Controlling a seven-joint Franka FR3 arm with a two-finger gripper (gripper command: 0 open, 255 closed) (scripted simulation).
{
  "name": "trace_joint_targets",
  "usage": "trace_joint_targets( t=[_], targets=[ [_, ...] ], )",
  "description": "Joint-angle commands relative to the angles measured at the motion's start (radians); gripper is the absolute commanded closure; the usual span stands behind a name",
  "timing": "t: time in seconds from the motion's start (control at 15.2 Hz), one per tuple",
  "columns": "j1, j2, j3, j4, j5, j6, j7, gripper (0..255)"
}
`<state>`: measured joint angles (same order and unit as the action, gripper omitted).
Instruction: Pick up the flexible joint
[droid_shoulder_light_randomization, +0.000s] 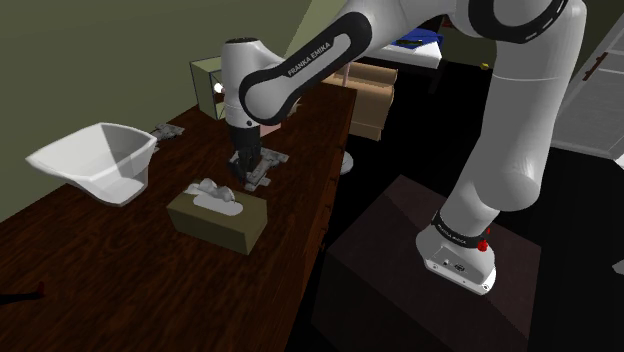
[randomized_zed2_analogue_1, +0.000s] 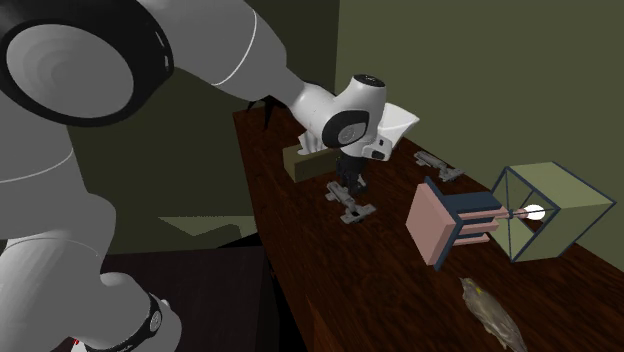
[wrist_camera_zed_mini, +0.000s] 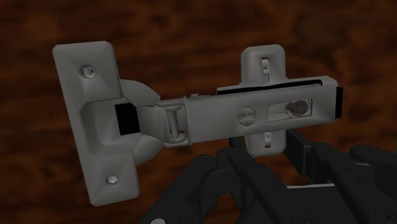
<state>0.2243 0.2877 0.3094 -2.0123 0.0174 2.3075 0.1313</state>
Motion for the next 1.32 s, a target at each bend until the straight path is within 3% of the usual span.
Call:
trace_joint_targets(
  t=[0.0, 1.25],
  targets=[
    [0.003, 0.004, 0.003, -0.006, 0.002, 0.003, 0.000, 255],
    [-0.009, -0.097, 0.013, 0.084, 0.032, -0.184, -0.008, 255]
  ],
)
